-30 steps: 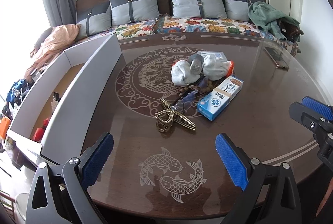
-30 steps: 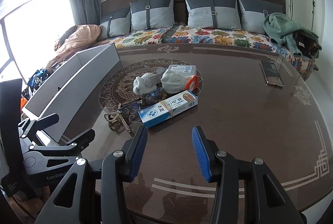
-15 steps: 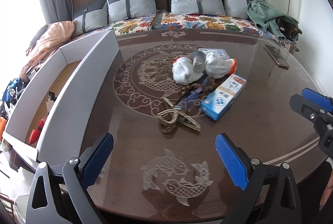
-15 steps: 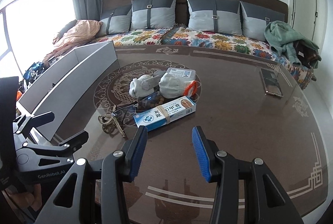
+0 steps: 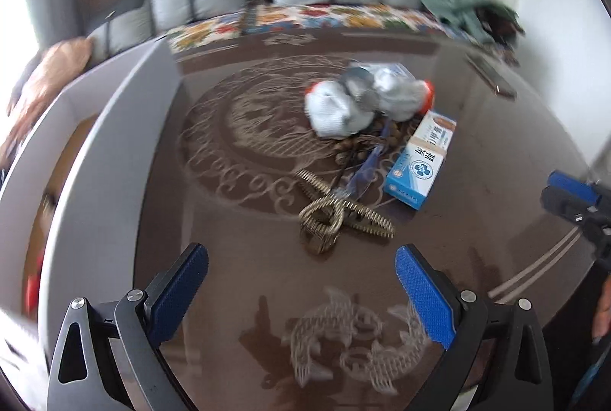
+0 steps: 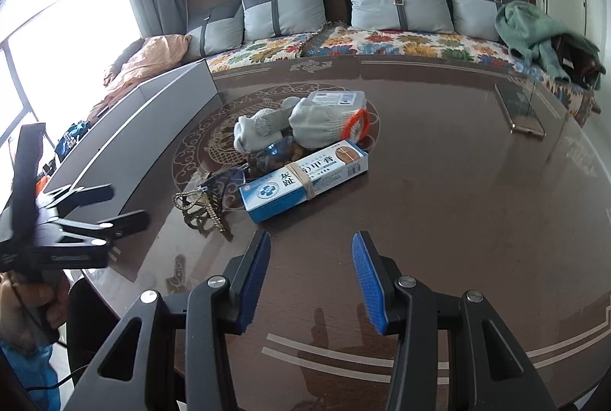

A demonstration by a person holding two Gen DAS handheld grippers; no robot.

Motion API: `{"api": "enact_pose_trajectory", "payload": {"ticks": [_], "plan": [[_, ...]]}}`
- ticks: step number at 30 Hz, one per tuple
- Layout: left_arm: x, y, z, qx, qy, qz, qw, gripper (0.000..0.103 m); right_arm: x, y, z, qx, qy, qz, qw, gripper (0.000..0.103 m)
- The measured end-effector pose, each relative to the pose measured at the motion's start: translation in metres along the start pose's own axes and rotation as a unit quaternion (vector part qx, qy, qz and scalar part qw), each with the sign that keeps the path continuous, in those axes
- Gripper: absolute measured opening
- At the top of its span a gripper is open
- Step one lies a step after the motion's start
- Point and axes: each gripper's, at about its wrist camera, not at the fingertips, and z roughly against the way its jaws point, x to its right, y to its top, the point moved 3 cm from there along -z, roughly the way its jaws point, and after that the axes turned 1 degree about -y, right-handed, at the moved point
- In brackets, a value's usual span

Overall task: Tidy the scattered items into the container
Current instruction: 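Lower the left tool onto the gold beaded strap and close on it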

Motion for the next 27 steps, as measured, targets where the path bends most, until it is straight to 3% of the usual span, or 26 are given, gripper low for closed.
{"api": "enact_pose_trajectory", "payload": {"ticks": [4, 9, 11, 16, 17, 20, 27], "plan": [[0.012, 0.013, -0.025, -0.018, -0.026, -0.023, 0.9992, 0.1, 0.006, -0.002, 0.0, 0.002, 0.0, -0.004, 1.0, 0.046], [0.02, 0.02, -0.05, -0.037, -0.007, -0.027, 0.9989, 0.1, 0.012, -0.004, -0.007, -0.003, 0.005, -0.013, 1.0, 0.046], [0.02, 0.021, -0.059, -0.047, 0.009, -0.021, 0.9986, 0.1, 0.014, -0.005, -0.011, -0.008, 0.01, -0.016, 1.0, 0.046], [0.016, 0.022, -0.072, -0.069, -0.015, 0.012, 0.9974, 0.1, 0.013, -0.008, -0.018, -0.017, 0.019, -0.013, 1.0, 0.046], [0.014, 0.021, -0.072, -0.074, -0.024, 0.018, 0.9968, 0.098, 0.013, -0.008, -0.019, -0.017, 0.02, -0.012, 1.0, 0.046], [0.005, 0.014, -0.069, -0.092, -0.056, 0.037, 0.9935, 0.071, 0.013, -0.009, -0.021, -0.018, 0.024, -0.012, 0.999, 0.046], [-0.012, -0.004, -0.051, -0.093, -0.077, 0.051, 0.9914, 0.07, 0.015, -0.008, -0.026, -0.022, 0.029, -0.017, 0.999, 0.046]]}}
